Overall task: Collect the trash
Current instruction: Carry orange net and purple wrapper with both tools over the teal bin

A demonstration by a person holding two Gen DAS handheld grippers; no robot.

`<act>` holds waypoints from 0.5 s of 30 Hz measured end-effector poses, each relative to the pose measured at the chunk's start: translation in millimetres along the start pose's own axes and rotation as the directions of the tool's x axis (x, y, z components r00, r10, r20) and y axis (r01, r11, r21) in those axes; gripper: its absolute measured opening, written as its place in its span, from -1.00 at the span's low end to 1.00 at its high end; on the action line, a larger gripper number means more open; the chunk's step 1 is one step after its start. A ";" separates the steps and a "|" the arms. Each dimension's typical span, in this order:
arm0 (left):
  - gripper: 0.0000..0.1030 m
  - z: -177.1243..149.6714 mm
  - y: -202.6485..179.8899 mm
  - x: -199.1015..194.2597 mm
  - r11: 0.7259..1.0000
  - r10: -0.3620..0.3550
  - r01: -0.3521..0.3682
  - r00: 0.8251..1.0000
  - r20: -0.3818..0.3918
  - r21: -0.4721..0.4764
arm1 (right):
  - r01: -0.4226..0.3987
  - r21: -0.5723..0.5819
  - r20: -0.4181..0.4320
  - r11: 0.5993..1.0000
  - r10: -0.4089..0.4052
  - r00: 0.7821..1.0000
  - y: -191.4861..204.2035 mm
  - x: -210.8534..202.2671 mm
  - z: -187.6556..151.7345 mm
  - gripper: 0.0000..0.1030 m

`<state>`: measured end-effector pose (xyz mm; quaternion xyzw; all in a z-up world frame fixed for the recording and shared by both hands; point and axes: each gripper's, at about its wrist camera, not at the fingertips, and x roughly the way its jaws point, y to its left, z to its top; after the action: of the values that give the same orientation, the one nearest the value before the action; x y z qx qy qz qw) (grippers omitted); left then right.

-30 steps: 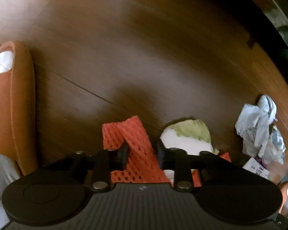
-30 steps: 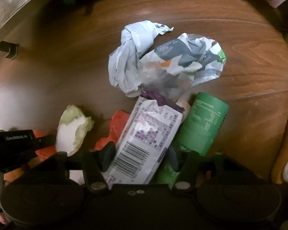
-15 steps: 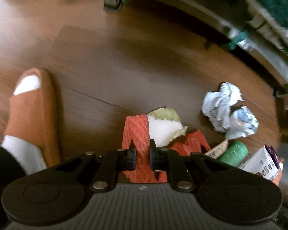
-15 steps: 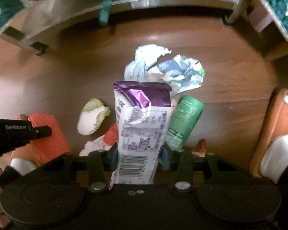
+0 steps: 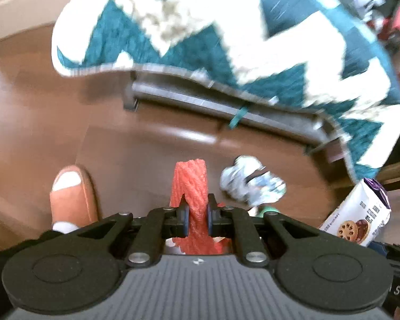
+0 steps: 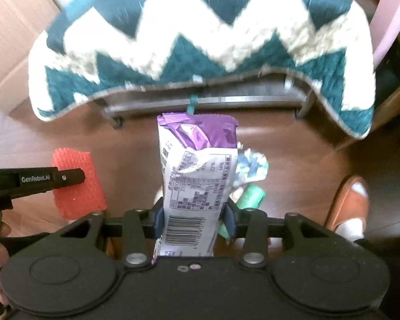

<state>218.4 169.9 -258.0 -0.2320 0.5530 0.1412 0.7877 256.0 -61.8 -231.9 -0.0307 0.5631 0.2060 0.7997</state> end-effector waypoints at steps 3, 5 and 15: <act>-0.77 -0.9 -14.9 -42.9 0.999 -0.042 0.039 0.996 0.081 0.037 | -0.004 -0.018 0.070 1.000 0.005 0.998 -0.4 -43.7 3.6 -0.19; -0.77 -0.1 -23.7 -67.4 0.996 -0.072 0.065 0.989 0.128 0.063 | -0.002 -0.021 0.118 1.000 0.005 0.993 -1.9 -72.9 6.8 -0.19; -0.77 -5.9 -83.0 -179.8 0.961 -0.213 0.147 0.934 0.286 0.235 | 0.023 -0.054 0.305 0.998 -0.006 0.952 -14.9 -206.4 11.8 -0.19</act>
<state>190.8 102.2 -73.8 -0.1727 0.4111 0.0435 0.8940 214.0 -133.0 -41.8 -0.0253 0.4267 0.2182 0.8773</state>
